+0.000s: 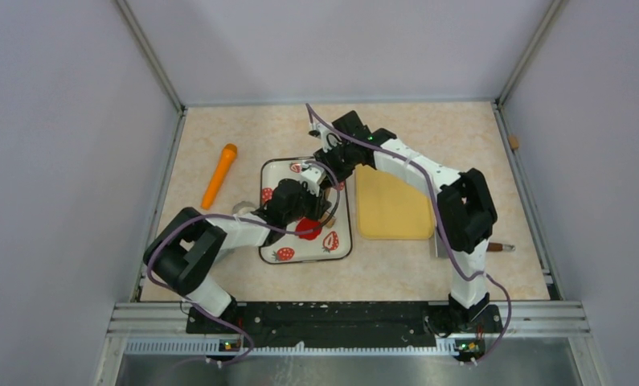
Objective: Roll out the dumpling wrappers from the dough
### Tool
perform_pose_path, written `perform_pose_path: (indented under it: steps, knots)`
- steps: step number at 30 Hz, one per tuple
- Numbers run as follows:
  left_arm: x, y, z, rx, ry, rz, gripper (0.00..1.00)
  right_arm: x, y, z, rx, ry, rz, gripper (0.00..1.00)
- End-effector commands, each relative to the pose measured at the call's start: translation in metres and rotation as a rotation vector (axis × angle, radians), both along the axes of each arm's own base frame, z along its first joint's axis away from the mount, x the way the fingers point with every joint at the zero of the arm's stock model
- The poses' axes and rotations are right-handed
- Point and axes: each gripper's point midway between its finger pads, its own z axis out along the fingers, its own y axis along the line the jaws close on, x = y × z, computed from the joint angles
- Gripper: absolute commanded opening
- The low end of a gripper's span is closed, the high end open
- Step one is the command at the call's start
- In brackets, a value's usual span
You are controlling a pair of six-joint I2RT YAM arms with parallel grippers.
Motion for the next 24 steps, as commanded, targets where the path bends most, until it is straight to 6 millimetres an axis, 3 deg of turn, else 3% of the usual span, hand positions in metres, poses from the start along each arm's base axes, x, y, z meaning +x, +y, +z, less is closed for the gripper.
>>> perform_pose_path:
  steps: [1,6,8,10,13,20,24]
  knots:
    - [-0.010,0.006,-0.029,0.070,0.134,0.012,0.00,-0.015,0.013,-0.015,-0.053,0.006,0.069,0.00]
    - [-0.004,0.003,0.037,0.007,0.042,0.014,0.00,-0.022,0.030,0.064,0.124,-0.056,0.129,0.00]
    - [-0.009,0.003,0.058,-0.021,0.007,-0.005,0.00,-0.028,0.030,0.081,0.163,-0.065,0.141,0.00]
    - [-0.016,0.003,0.068,-0.033,-0.006,-0.029,0.00,-0.035,0.029,0.084,0.180,-0.056,0.150,0.00]
    - [-0.023,0.008,0.058,-0.011,0.014,-0.034,0.00,-0.042,0.028,0.072,0.182,0.008,0.124,0.00]
    - [-0.015,0.034,0.009,0.097,0.039,0.077,0.00,-0.030,0.032,0.013,0.104,0.063,0.109,0.00]
    - [-0.025,0.050,-0.027,0.159,0.144,0.113,0.00,-0.025,0.032,-0.021,0.054,0.095,0.100,0.00]
